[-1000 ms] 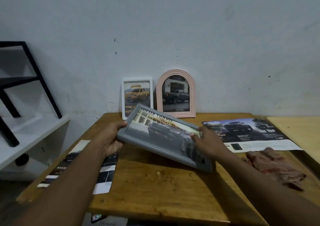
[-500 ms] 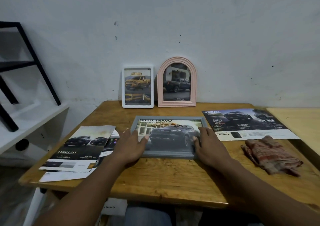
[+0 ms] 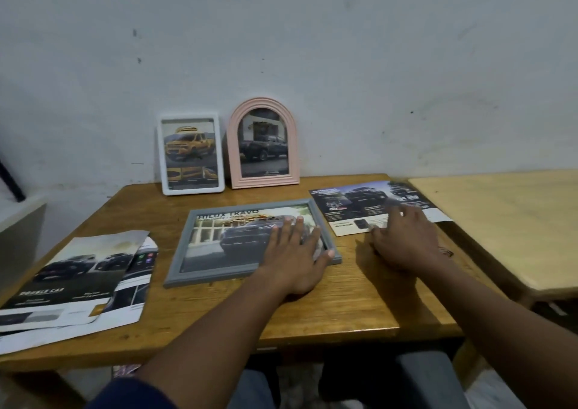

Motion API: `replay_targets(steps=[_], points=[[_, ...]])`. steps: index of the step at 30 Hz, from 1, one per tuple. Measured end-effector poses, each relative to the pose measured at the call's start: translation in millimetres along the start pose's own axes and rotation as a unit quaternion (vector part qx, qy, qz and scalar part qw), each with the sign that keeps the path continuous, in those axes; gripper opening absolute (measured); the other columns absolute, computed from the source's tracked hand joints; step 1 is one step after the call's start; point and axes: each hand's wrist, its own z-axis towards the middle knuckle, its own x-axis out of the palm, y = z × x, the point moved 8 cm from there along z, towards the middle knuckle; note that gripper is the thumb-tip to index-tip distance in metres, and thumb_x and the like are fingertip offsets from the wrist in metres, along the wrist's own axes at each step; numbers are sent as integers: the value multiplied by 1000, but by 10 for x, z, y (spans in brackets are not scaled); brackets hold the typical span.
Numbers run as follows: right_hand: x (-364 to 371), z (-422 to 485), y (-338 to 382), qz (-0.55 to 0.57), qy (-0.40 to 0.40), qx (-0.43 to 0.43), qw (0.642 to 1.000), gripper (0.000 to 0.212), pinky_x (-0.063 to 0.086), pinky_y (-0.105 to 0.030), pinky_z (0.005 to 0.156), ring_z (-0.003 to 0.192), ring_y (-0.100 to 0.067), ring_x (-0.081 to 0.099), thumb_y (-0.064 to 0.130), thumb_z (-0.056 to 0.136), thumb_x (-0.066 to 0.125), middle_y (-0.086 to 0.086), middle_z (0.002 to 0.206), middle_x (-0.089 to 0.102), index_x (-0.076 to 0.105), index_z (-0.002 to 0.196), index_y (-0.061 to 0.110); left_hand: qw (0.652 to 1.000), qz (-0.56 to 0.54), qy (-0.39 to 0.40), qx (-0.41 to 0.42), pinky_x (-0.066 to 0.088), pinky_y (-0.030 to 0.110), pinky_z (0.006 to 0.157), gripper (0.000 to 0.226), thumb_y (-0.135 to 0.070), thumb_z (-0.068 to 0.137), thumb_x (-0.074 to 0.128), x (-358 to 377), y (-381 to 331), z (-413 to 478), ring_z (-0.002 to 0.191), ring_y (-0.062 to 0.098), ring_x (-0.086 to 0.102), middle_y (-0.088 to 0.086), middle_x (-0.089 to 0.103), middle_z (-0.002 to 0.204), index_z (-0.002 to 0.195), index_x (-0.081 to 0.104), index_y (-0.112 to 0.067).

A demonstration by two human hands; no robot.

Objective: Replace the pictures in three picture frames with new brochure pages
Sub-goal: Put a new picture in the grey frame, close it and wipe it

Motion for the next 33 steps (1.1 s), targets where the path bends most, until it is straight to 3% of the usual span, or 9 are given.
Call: replay_targets(steps=[6, 9, 12, 15, 17, 21, 25, 29, 33], points=[[391, -118, -407, 4, 131, 33, 991, 74, 20, -56, 116, 149, -38, 17, 60, 98, 34, -15, 162, 21, 18, 156, 16, 1000, -1, 21, 17, -22, 47, 117, 78, -74, 96, 7, 86, -362, 128, 150, 27, -29, 5, -20, 167, 161, -5, -33], [229, -116, -217, -22, 52, -39, 998, 49, 49, -40, 88, 115, -25, 54, 50, 98, 46, -9, 132, 57, 45, 135, 18, 998, -67, 11, 3, -18, 46, 121, 77, -73, 96, 7, -16, -267, 80, 151, 24, -27, 3, -19, 168, 161, -7, -34], [-42, -37, 21, -40, 13, -63, 997, 29, 45, -34, 62, 84, -20, 58, 46, 92, 56, -3, 103, 62, 51, 108, 22, 990, -138, -21, -30, -13, 48, 123, 75, -72, 96, 6, -278, 69, -5, 151, 22, -24, -2, -17, 168, 160, -7, -35], [-356, 148, 460, 84, -27, -72, 993, 18, 47, -33, 56, 67, -21, 61, 35, 96, 52, -5, 85, 65, 50, 100, 17, 984, -137, -78, -85, -5, 52, 125, 73, -71, 97, 7, -507, 803, -74, 154, 23, -18, -2, -12, 168, 161, -4, -36], [-424, 277, 913, 207, 28, -87, 974, 15, 49, -32, 51, 61, -21, 64, 30, 98, 52, -5, 79, 67, 51, 107, 17, 978, -114, -111, -133, -1, 52, 125, 73, -68, 99, 12, -587, 1390, -166, 156, 25, -9, 1, -3, 170, 162, 4, -32], [-155, 449, 1929, 251, 174, -132, 943, 15, 60, -37, 54, 70, -23, 72, 26, 98, 54, -9, 89, 71, 59, 107, 16, 967, -91, -122, -205, -1, 49, 125, 67, -57, 105, 17, -526, 2233, -443, 156, 26, -5, 4, 3, 170, 163, 9, -23], [113, 494, 2809, 216, 120, -223, 943, 15, 59, -37, 68, 80, -19, 68, 27, 97, 53, -5, 100, 69, 60, 109, 20, 967, -82, -113, -212, -2, 47, 125, 65, -54, 106, 14, -404, 2485, -515, 156, 25, -6, 2, 1, 170, 163, 7, -23], [487, 344, 3307, 109, 105, -305, 940, 35, 43, -44, 94, 118, -31, 52, 43, 97, 46, -8, 127, 61, 59, 122, 23, 970, -58, -101, -213, -2, 48, 125, 63, -48, 107, 14, -351, 2455, -457, 156, 25, -7, 4, 0, 171, 163, 5, -19], [791, 257, 3360, 18, 103, -372, 922, 45, 20, -56, 110, 147, -26, 21, 50, 101, 32, 7, 155, 39, 50, 139, 33, 969, -35, -107, -220, -1, 46, 126, 62, -45, 108, 13, -333, 2408, -470, 156, 25, -5, 5, 5, 170, 162, 9, -17]])
